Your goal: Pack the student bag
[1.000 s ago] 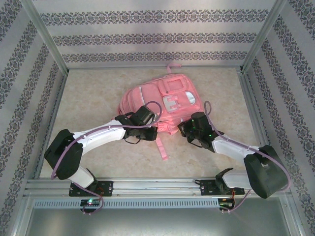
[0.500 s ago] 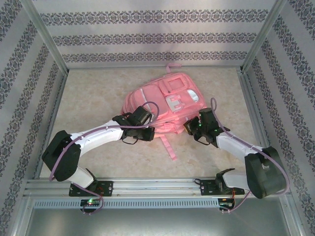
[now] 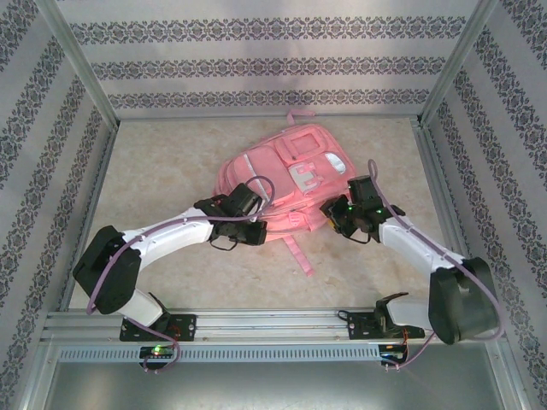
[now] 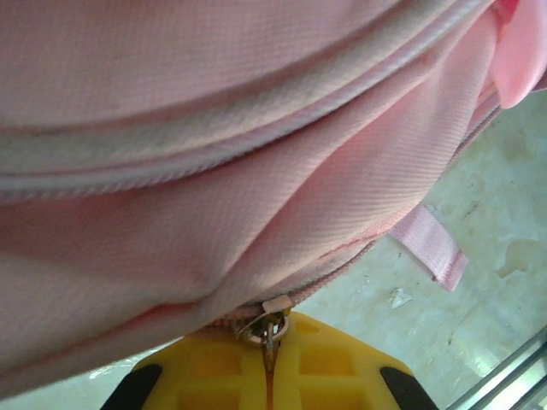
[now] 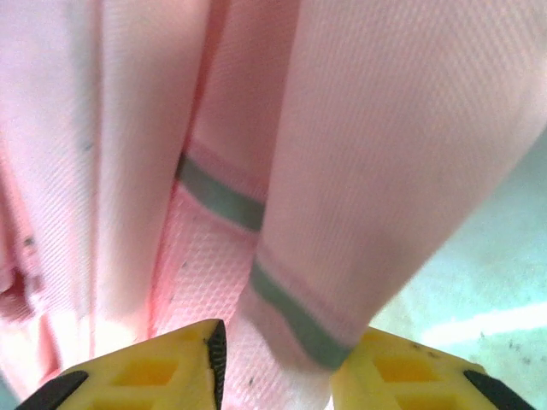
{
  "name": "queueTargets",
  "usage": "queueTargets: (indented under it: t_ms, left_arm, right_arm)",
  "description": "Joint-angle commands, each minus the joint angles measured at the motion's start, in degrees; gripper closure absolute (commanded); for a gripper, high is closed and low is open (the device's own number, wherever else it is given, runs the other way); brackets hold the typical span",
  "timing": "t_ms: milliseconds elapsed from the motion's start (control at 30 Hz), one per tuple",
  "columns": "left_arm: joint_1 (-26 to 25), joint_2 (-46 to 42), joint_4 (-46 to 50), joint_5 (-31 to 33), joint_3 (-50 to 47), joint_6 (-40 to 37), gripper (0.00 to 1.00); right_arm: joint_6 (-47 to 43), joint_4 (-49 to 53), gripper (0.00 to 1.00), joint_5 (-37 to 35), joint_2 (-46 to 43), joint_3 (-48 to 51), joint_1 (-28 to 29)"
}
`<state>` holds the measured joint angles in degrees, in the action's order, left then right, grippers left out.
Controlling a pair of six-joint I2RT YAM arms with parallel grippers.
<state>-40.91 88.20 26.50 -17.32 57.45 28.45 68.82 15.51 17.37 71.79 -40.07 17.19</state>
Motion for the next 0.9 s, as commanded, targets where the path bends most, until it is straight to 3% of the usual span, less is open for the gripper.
queueTargets:
  t_ms: [0,433,633,767,867]
  left_arm:
    - [-1.9,1.6,0.9,-3.2,4.6,-2.2,1.0]
    - [-5.9,7.7,1.1,-6.2,13.2,-2.9,1.0]
    - [-6.8,8.9,0.8,-7.3,14.6,-2.8,1.0]
    - [-7.0,8.5,0.5,-7.8,13.8,-2.5,1.0]
    - [-7.0,7.8,0.4,-7.2,13.0,-2.5,1.0]
  right_arm:
    - [5.4,0.8,0.6,0.6,-4.0,2.4,2.3]
    - [14.0,-9.5,0.57,2.8,-5.0,8.9,8.0]
    - [13.9,-13.1,0.61,1.8,-4.3,10.4,8.2]
    - [13.1,-16.5,0.75,1.1,-2.0,10.7,8.1]
    - [12.4,-17.6,0.95,1.3,-0.3,10.3,7.9]
